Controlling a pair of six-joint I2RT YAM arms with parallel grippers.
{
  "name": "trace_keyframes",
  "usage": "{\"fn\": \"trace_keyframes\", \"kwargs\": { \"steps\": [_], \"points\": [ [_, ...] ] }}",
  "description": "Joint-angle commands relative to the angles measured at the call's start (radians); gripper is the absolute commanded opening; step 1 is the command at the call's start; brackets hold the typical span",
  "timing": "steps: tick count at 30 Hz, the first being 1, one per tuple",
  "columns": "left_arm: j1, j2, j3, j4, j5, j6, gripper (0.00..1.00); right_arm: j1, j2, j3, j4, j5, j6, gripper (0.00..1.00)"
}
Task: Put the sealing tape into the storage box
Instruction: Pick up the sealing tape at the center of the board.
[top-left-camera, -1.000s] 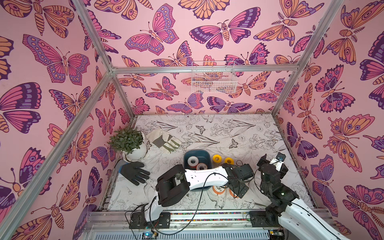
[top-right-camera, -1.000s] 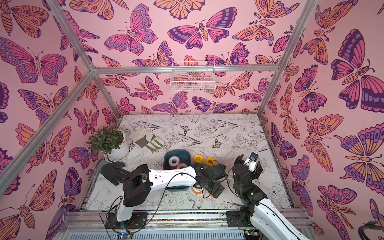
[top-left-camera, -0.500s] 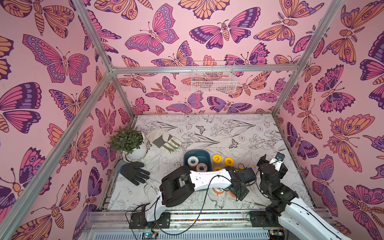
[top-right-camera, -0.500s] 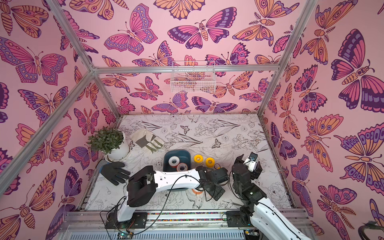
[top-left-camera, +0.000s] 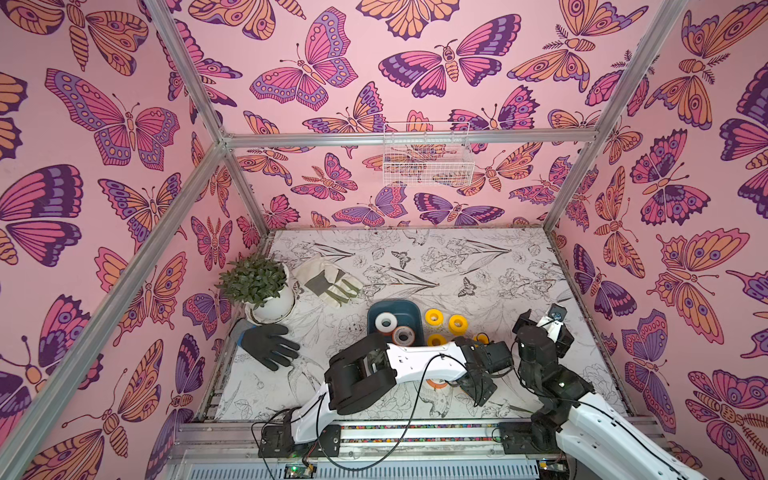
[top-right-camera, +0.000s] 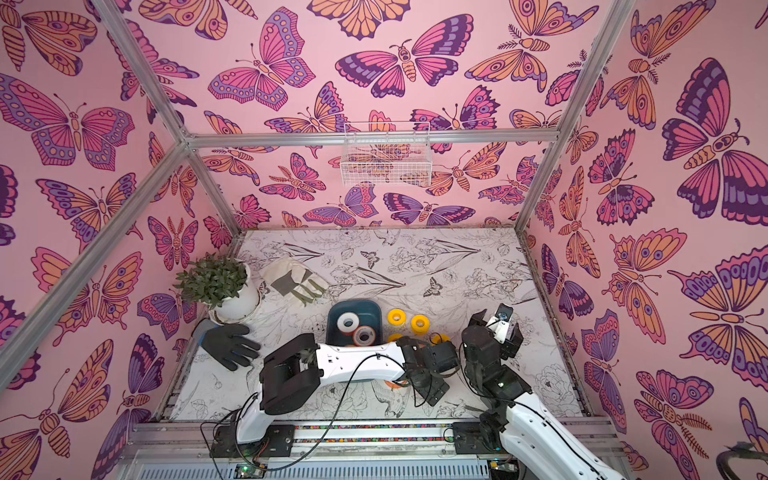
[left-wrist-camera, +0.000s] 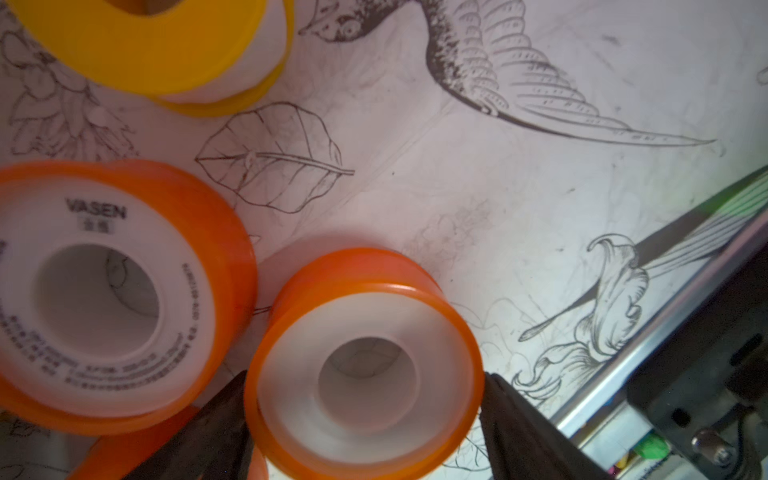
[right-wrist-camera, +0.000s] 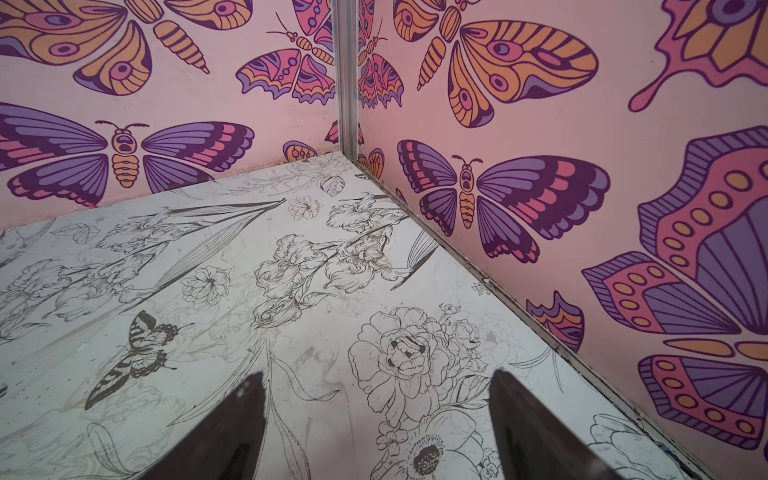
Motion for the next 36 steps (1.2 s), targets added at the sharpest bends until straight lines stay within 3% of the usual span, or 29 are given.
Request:
{"fn": "trace_keyframes", "kwargs": {
  "steps": [1,8,20,30,36],
  "points": [
    [-0.006,0.025,0.027,-0.024,-0.024,-0.003,0.87,-0.006,0.002,0.043,-0.017,0.017,0.014,0.87],
    [-0.018,0.046,0.047,-0.027,-0.095,-0.001,0.79,-0.006,0.005,0.045,-0.014,0.016,0.013,0.88],
    [-0.029,0.026,0.039,-0.035,-0.116,-0.004,0.51,-0.006,0.002,0.044,-0.016,0.016,0.014,0.88],
    [-0.029,-0.107,-0.044,-0.040,-0.113,-0.010,0.46,-0.006,-0.001,0.043,-0.020,0.015,0.017,0.88],
    [-0.029,-0.189,-0.091,-0.089,-0.173,-0.040,0.45,-0.006,-0.002,0.043,-0.020,0.015,0.018,0.88]
  ]
}}
